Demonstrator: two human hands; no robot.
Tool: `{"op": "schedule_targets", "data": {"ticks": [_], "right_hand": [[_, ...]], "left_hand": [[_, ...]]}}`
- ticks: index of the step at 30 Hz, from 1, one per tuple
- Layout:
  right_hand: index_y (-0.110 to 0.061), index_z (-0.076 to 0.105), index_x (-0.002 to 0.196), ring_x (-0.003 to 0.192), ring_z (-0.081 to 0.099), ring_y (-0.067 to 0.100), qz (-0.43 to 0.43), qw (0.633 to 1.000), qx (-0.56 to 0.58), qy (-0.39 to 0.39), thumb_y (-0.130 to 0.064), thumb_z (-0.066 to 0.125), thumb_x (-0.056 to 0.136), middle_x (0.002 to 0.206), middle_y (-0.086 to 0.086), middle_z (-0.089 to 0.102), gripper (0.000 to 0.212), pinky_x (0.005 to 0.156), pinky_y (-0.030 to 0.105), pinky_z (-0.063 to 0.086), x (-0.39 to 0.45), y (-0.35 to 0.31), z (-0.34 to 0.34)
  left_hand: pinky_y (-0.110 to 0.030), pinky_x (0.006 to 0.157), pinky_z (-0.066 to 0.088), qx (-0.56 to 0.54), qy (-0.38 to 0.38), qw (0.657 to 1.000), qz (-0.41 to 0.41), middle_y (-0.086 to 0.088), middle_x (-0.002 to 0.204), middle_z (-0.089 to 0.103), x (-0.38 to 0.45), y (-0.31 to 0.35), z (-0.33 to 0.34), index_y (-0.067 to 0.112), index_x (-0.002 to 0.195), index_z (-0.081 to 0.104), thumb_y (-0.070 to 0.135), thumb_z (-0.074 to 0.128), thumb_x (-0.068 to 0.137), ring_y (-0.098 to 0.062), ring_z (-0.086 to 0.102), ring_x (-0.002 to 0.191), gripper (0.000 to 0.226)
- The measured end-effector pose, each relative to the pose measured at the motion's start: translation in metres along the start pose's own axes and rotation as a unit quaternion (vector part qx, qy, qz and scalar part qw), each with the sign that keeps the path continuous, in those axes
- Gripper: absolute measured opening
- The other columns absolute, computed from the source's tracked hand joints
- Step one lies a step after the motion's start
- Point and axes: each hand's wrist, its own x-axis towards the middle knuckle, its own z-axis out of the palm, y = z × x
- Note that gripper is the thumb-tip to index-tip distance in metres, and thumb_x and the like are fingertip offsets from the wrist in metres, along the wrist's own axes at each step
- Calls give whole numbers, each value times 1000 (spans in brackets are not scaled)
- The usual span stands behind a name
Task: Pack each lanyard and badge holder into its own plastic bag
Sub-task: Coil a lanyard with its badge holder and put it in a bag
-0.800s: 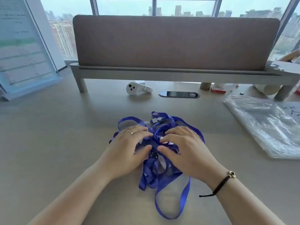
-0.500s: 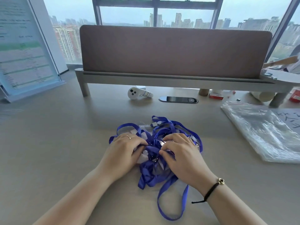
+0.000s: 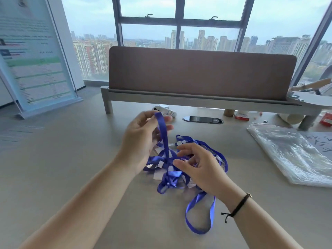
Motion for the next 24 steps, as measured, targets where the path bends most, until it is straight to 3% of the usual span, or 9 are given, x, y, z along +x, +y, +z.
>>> {"op": "schedule_targets", "data": {"ticks": [4,7,9,11,14,16,19,22,24], "right_hand": [[-43,49,131,60,60,7,-28,998,4,-47,-43,77,80,116,-20,60,58,61,21,54,10,-35,3],[-52,56,109,68,67,12,-24,998,8,-60,-43,74,82,103,-21,66,34,70,33,59,23,-54,10],[-38,68,94,71,67,15,-13,999,-23,-46,-37,67,90,91,-9,73,4,74,35,56,32,-62,13],[-20,73,90,69,64,20,-3,998,-49,-36,-36,61,95,87,5,74,21,71,32,55,42,-65,12],[-20,72,79,55,55,8,9,999,-34,-30,-39,63,94,68,-6,70,26,51,15,45,51,-65,-2],[-22,63,66,42,44,5,12,997,-60,-47,-41,71,88,48,-11,55,30,42,15,37,53,-56,-11],[-16,56,63,44,45,9,14,979,-168,-115,-41,81,77,52,-6,50,38,47,19,39,49,-36,-16],[-11,70,79,54,59,11,18,952,-248,-180,-33,80,79,67,3,70,24,66,30,54,43,-18,-15],[-13,72,80,58,59,13,9,942,-287,-172,-29,73,86,70,2,71,17,72,34,56,42,-10,-13]], "left_hand": [[-44,90,59,-81,-54,995,-36,-16,102,76,-1,46,20,9,104,59,15,45,105,-35,74,92,16],[-41,79,61,-100,-61,992,-54,-12,81,75,-2,70,34,9,101,59,17,44,105,-29,73,74,17],[-37,69,58,-106,-71,991,-51,-7,69,66,-3,82,38,11,97,60,19,44,104,-23,64,60,20],[-32,61,48,-112,-85,990,-29,-3,63,54,-5,91,37,12,95,60,20,42,103,-17,49,52,21],[-28,52,34,-88,-76,993,29,-1,58,41,-10,100,22,12,93,60,20,39,102,-14,30,48,24],[-27,48,22,-12,-36,996,79,-1,53,35,-10,96,4,12,88,61,19,38,99,-14,22,45,27],[-27,49,14,134,49,981,130,-2,48,31,-7,77,-26,10,78,62,21,40,83,-16,19,44,26],[-28,48,25,350,51,922,159,-5,50,38,-7,48,-55,14,72,65,29,40,81,-16,33,46,30],[-34,54,35,481,18,867,128,-5,54,46,-10,24,-70,20,71,63,36,38,84,-18,45,52,32]]}}
